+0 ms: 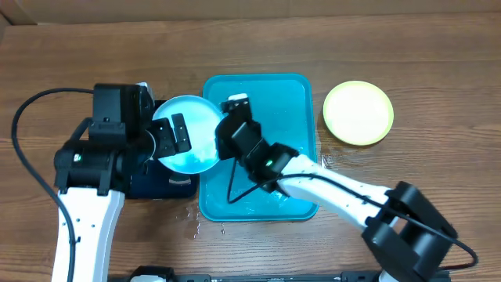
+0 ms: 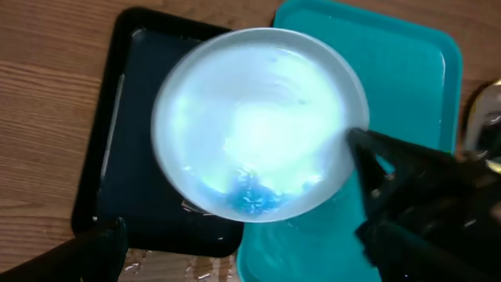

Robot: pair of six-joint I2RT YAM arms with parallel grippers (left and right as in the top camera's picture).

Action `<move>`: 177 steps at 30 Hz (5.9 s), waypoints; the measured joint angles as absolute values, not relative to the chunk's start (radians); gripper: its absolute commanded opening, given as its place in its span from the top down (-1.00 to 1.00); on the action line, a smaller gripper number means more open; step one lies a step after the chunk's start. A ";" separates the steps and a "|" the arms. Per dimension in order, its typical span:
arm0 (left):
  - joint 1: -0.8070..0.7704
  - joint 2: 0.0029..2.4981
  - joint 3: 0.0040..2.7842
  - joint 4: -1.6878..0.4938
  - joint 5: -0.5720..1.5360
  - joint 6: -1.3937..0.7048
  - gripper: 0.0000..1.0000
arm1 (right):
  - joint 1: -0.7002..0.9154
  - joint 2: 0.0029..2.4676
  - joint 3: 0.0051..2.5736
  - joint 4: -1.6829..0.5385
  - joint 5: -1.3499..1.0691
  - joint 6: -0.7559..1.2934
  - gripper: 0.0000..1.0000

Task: Clean dirty plates on tray and stack at the side

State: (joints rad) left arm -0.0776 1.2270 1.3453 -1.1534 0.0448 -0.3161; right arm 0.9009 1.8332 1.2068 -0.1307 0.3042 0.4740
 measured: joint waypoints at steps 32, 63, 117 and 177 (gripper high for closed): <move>-0.078 0.747 1.350 -1.336 0.058 -0.420 -0.99 | 0.964 1.886 1.209 0.907 0.519 -0.486 0.92; -0.078 0.747 1.350 -1.336 0.055 -0.420 -1.00 | 0.964 1.886 1.209 1.040 0.511 -0.580 0.92; -0.078 0.747 1.350 -1.336 0.055 -0.420 -1.00 | 0.047 1.675 1.205 -0.753 0.133 0.630 0.93; -0.078 0.747 1.350 -1.336 0.055 -0.420 -1.00 | -0.091 1.675 0.963 -0.398 -0.175 0.313 -0.79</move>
State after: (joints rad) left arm -0.0780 0.7471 1.3499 -1.3365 0.0547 -0.4202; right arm -0.0910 1.6749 0.9630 -0.3981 -0.1753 0.3130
